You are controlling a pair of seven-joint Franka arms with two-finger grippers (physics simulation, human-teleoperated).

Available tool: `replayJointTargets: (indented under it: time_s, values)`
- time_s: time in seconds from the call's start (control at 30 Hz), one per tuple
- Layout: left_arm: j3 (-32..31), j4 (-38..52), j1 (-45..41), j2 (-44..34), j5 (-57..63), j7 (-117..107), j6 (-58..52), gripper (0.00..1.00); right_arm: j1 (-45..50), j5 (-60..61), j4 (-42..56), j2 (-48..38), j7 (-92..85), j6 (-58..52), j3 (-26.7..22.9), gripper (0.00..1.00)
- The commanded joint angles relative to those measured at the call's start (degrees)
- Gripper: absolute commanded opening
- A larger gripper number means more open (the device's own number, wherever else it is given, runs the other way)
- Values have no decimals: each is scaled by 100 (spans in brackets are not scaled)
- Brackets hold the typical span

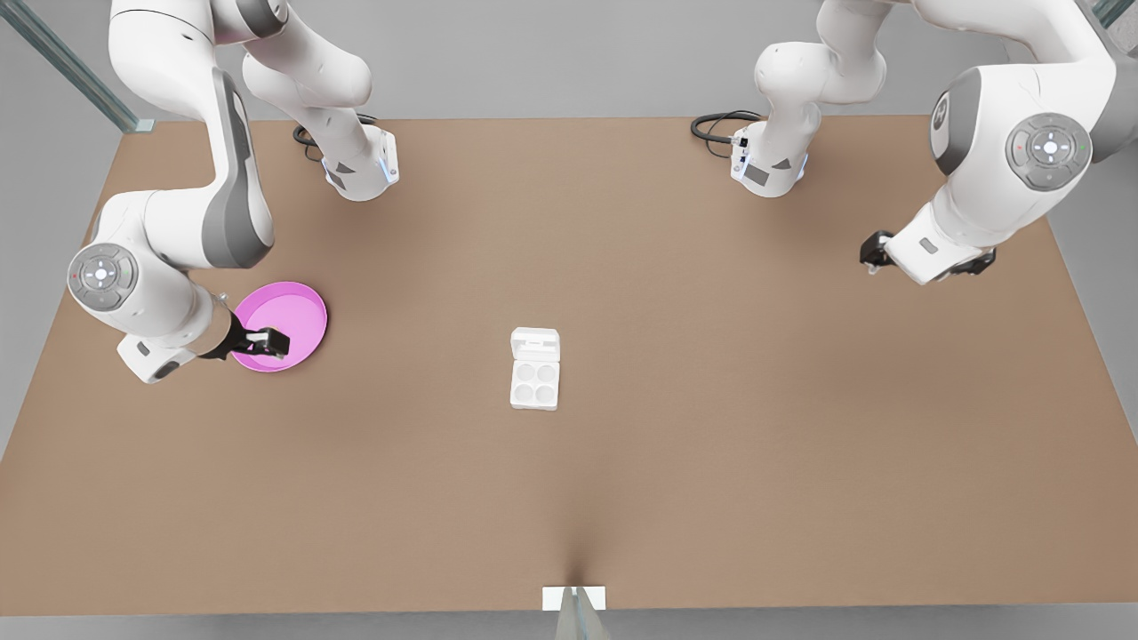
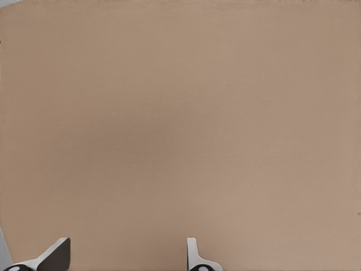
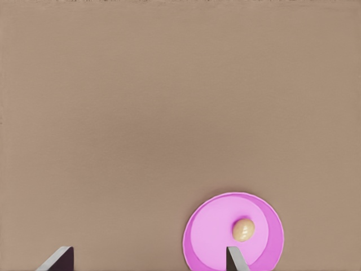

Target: Pack egg into the box and close the box lid

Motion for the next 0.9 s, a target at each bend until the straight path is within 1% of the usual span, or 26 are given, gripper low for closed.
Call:
replayJointTargets:
  time_s: [0.0,0.07,0.13,0.17,0.23,0.27,0.37,0.43,0.5,0.53,0.63,0.67,0.87]
  values:
    - [2,3,50,-6,3,-290,229,100,-9,-1,11,-6,154,96,2,100]
    - [2,3,50,-6,3,-290,220,100,-36,-9,38,-6,13,-17,2,100]
    - [2,-6,50,-6,3,-290,220,100,-18,8,3,362,39,-88,10,100]
    - [-7,-6,50,-6,12,-290,211,100,-44,17,-164,451,75,-176,10,100]
    - [-7,-6,50,3,12,-281,211,100,-387,61,-1306,187,-40,237,151,100]
    - [-7,-6,50,3,12,-281,202,100,-563,61,-2132,-173,-382,1185,151,100]
    - [-7,-6,50,3,12,-281,202,100,-914,43,-2942,-235,-848,2241,151,100]
    - [2,-6,50,3,21,-281,202,100,-1424,-53,-3039,-209,-1665,2979,151,100]
    - [2,-6,50,3,21,-272,202,100,-1784,-212,-3232,2,-2886,4209,151,100]
    - [2,-6,50,3,29,-281,211,100,-1890,-212,-3232,152,-3352,4491,151,100]
    - [2,-6,50,3,29,-272,220,100,-1978,-212,-3206,477,-4635,4886,151,100]
    - [2,-6,50,3,29,-281,220,100,-1978,-212,-3206,556,-4820,4922,151,100]
    - [-7,-15,41,3,29,-281,202,100,-2022,-185,-3337,627,-4759,5009,151,100]
